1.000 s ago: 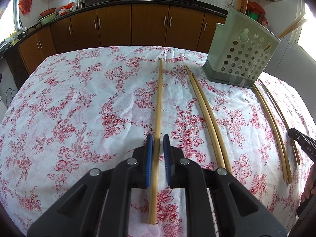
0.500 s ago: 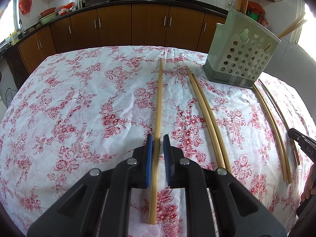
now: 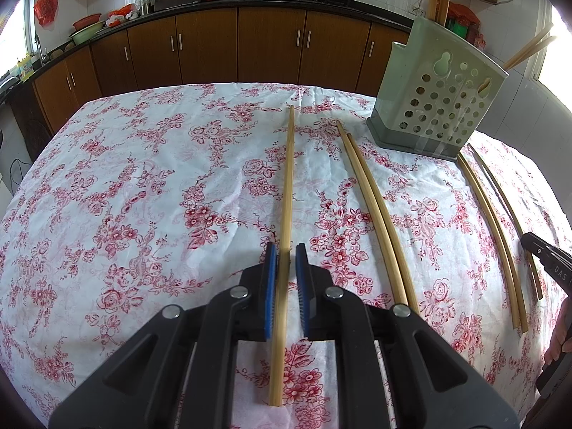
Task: Organize utensils
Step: 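Hold both pinched chopsticks against the tablecloth, then lift both chopsticks upright and carry them above the green holder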
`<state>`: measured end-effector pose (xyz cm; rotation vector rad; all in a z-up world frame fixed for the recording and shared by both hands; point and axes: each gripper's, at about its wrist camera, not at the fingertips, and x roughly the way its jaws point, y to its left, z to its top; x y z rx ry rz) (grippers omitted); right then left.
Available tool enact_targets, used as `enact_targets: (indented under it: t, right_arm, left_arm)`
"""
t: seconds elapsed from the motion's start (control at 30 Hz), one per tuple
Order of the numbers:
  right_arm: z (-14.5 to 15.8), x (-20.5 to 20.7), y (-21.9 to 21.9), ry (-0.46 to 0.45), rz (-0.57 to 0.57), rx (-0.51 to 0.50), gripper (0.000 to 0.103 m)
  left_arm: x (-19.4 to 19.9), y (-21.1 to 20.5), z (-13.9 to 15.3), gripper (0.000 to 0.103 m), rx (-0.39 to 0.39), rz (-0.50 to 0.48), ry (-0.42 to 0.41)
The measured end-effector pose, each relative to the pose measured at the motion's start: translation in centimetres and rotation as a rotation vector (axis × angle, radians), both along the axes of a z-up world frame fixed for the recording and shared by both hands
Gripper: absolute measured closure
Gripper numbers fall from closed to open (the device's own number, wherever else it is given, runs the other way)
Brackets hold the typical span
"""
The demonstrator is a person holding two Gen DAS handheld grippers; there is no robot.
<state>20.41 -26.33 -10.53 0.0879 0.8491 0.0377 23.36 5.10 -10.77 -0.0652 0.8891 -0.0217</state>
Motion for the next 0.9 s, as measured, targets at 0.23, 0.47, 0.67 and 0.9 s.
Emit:
enact_targets:
  t: [0.23, 0.47, 0.67, 0.9]
  right_arm:
    - [0.0, 0.0, 0.0, 0.000, 0.000, 0.000, 0.094]
    - [0.0, 0.0, 0.0, 0.000, 0.000, 0.001, 0.094]
    - [0.0, -1.0, 0.0, 0.000, 0.007, 0.002, 0.094]
    - [0.1, -1.5, -0.3, 0.000, 0.012, 0.024, 0.095]
  left_arm:
    - [0.0, 0.0, 0.0, 0.090, -0.001, 0.000, 0.000]
    - [0.0, 0.0, 0.0, 0.090, -0.004, 0.000, 0.000]
    - [-0.8, -0.7, 0.1, 0.089, 0.058, -0.026, 0.004]
    - [-2.1, -1.2, 0.1, 0.095, 0.083, -0.057, 0.005]
